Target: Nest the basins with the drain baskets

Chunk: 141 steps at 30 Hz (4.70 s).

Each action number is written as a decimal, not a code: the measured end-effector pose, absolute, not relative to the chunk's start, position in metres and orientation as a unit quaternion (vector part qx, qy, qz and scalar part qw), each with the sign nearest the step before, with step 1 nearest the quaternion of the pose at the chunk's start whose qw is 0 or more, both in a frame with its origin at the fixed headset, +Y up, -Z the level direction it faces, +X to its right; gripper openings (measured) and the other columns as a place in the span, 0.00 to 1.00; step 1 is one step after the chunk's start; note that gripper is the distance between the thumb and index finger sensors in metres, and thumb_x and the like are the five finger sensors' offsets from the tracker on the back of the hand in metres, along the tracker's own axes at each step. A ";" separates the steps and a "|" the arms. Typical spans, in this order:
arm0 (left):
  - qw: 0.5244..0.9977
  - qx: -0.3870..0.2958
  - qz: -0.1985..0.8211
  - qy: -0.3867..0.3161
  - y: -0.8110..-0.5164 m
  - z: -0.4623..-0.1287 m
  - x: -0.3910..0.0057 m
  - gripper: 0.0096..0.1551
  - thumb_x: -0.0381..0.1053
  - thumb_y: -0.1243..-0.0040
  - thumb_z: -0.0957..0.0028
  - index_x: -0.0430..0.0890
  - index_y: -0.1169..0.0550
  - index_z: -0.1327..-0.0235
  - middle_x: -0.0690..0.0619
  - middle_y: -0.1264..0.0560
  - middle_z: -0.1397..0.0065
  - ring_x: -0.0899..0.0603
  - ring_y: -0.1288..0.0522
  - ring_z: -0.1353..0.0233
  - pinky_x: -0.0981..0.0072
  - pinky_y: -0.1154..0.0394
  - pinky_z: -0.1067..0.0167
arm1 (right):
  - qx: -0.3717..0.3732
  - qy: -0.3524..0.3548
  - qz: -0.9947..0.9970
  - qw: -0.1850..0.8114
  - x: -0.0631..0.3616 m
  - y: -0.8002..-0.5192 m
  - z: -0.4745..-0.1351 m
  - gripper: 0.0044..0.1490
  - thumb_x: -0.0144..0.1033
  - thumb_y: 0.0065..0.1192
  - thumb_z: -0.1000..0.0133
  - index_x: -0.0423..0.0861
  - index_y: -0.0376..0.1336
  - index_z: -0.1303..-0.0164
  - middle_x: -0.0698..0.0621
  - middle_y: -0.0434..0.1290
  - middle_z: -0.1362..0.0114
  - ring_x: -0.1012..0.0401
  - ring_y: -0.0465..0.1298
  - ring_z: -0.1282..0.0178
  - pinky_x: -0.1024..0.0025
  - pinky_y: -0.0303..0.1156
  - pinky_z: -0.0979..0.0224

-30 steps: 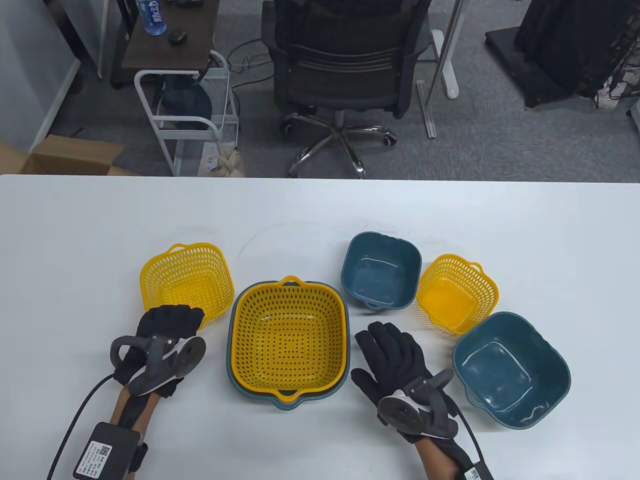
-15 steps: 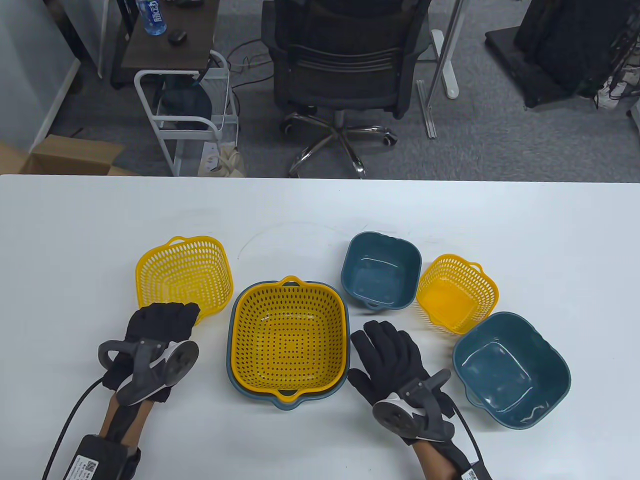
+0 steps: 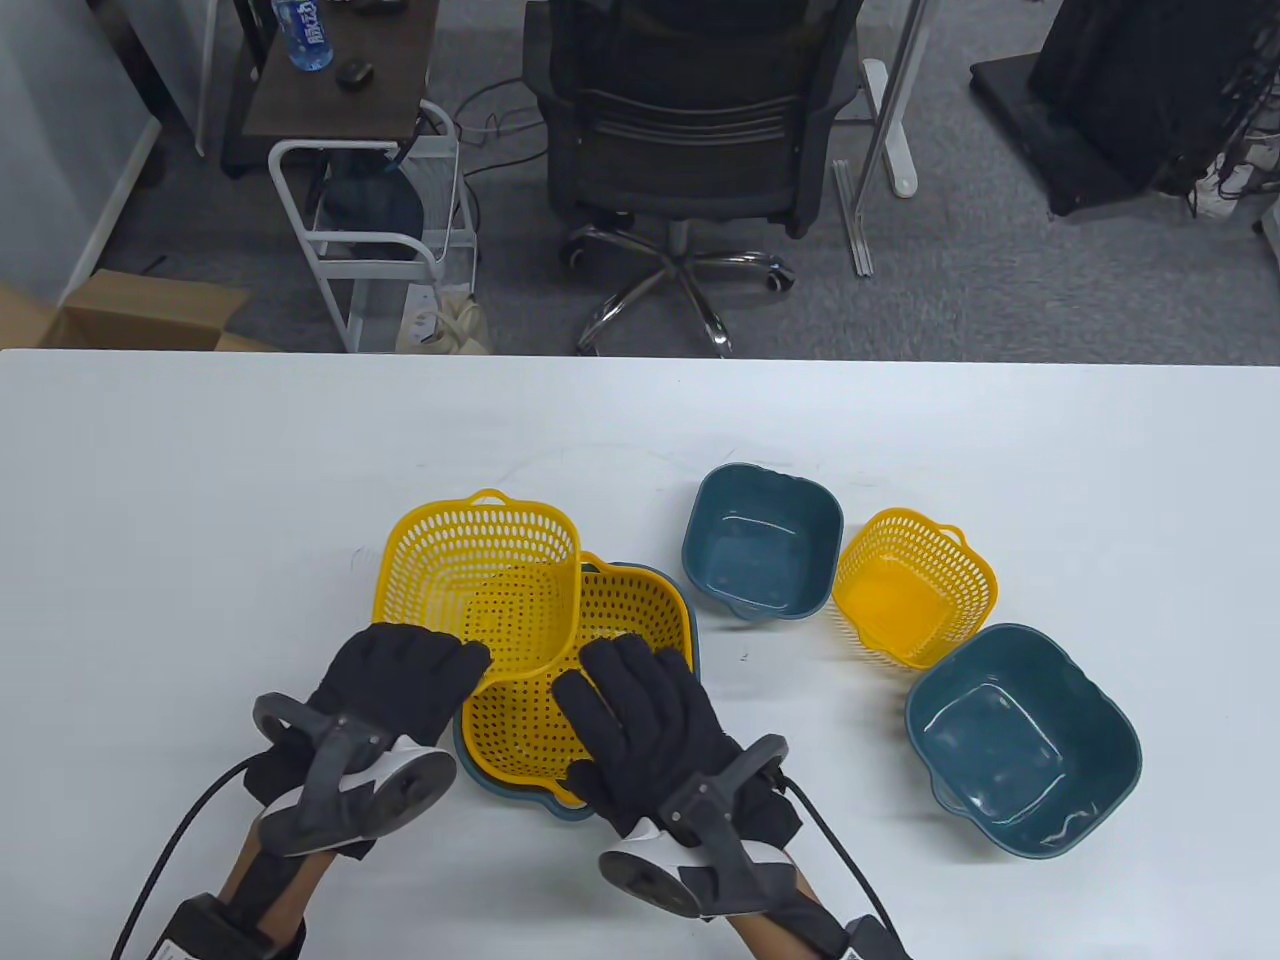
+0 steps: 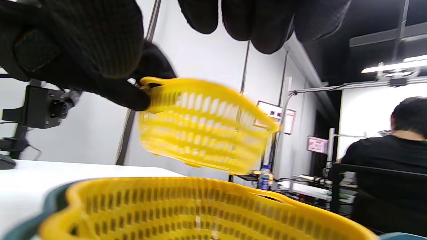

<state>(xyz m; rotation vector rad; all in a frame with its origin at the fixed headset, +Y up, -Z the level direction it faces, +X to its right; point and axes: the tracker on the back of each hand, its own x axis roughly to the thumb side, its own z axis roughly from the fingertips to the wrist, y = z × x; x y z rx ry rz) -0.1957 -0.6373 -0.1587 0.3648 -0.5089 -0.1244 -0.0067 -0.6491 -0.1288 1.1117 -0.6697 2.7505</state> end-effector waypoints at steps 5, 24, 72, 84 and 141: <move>0.935 0.197 -0.053 -0.292 -0.635 -0.143 -0.178 0.27 0.53 0.26 0.54 0.58 0.20 0.40 0.61 0.16 0.39 0.46 0.17 0.38 0.49 0.24 0.32 | 0.380 -0.213 0.898 0.063 -0.030 -0.641 -0.124 0.59 0.46 0.75 0.51 0.37 0.46 0.20 0.35 0.50 0.17 0.39 0.59 0.19 0.42 0.60 0.20; 0.922 0.223 -0.012 -0.318 -0.633 -0.136 -0.175 0.24 0.59 0.24 0.59 0.57 0.16 0.49 0.60 0.14 0.44 0.46 0.15 0.40 0.50 0.22 0.34 | 0.282 -0.186 0.941 0.001 -0.030 -0.642 -0.133 0.38 0.43 0.77 0.51 0.40 0.63 0.35 0.43 0.72 0.31 0.48 0.80 0.39 0.64 0.83 0.41; 0.977 0.128 -0.010 -0.168 -0.664 -0.187 -0.231 0.39 0.69 0.41 0.53 0.59 0.29 0.27 0.53 0.31 0.17 0.35 0.34 0.17 0.38 0.38 0.23 | -0.084 -0.117 0.988 -0.052 0.255 -0.705 -0.127 0.24 0.42 0.77 0.51 0.48 0.70 0.48 0.50 0.78 0.39 0.53 0.83 0.44 0.59 0.84 0.44; 0.980 0.117 -0.015 -0.161 -0.663 -0.188 -0.232 0.41 0.69 0.39 0.54 0.59 0.31 0.25 0.51 0.37 0.13 0.34 0.38 0.16 0.36 0.41 0.22 | -0.071 0.026 0.989 0.128 0.277 -0.707 -0.128 0.43 0.46 0.73 0.48 0.43 0.59 0.25 0.38 0.62 0.20 0.40 0.69 0.25 0.40 0.68 0.25; 0.991 0.071 -0.013 -0.111 -0.688 -0.210 -0.263 0.42 0.69 0.41 0.53 0.59 0.32 0.24 0.50 0.40 0.12 0.33 0.40 0.15 0.35 0.42 0.22 | 0.312 -0.133 0.938 -0.070 -0.041 -0.690 -0.152 0.28 0.33 0.77 0.52 0.47 0.69 0.41 0.49 0.77 0.37 0.53 0.82 0.42 0.53 0.79 0.38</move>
